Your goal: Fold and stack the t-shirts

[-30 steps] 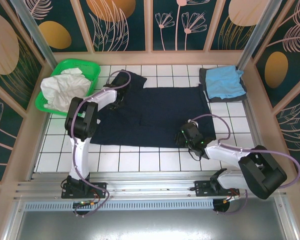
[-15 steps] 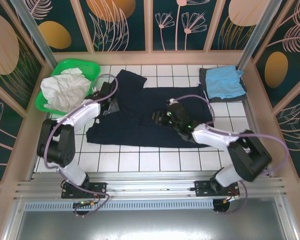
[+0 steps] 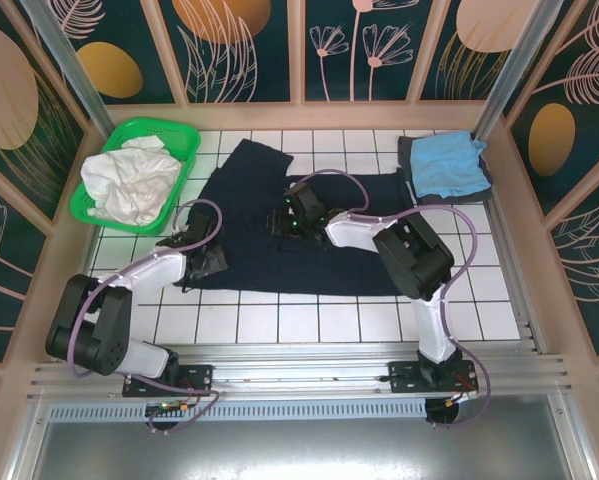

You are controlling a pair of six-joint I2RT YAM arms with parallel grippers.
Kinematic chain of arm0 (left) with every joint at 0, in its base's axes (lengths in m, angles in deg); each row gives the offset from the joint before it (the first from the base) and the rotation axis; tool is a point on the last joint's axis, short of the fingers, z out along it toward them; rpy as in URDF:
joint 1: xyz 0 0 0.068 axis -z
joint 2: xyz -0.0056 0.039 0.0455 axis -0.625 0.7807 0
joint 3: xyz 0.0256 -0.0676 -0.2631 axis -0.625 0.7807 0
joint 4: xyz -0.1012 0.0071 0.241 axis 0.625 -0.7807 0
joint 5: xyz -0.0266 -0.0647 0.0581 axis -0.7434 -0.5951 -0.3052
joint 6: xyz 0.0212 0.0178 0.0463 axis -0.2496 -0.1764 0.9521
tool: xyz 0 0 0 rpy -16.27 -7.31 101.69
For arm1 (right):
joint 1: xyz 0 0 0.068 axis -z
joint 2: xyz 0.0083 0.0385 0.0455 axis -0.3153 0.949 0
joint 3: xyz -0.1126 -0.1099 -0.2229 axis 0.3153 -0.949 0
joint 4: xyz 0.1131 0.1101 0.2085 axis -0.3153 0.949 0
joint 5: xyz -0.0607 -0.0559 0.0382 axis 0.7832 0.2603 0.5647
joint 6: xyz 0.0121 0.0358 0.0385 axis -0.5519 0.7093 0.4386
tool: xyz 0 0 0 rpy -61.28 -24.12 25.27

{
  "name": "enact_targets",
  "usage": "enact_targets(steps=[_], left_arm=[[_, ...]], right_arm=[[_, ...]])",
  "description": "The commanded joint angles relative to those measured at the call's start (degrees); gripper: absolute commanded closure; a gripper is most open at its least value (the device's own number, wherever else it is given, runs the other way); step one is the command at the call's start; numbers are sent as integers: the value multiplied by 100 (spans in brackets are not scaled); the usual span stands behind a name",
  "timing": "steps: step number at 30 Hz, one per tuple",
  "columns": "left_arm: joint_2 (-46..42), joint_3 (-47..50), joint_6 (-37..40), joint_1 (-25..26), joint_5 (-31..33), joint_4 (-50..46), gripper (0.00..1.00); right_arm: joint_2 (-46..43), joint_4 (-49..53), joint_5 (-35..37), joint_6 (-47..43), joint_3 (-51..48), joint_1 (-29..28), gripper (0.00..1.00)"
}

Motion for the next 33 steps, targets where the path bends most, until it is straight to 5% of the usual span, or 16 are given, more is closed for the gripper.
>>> enact_targets(steps=[1, 15, 20, 27, 29, 33], left_arm=[[174, 139, -200, -157, 25, 185, 8], [-125, 434, -138, -397, 43, 247, 8], [-205, 503, -271, -441, 382, 70, 10], [-386, 440, -364, -445, 586, -167, 7], [-476, 274, -370, -443, 535, -213, 6], [-577, -148, -193, -445, 184, -143, 6]], right_arm=[[230, 335, 21, 30, 258, -36, 52], [2, 510, 324, -107, 561, -103, 100], [-8, 423, 421, -296, 667, 4, 100], [-66, 422, 505, -918, 664, 12, 73], [-319, 452, 753, -980, 458, 12, 57], [-1261, 437, 1169, -948, -524, 13, 55]])
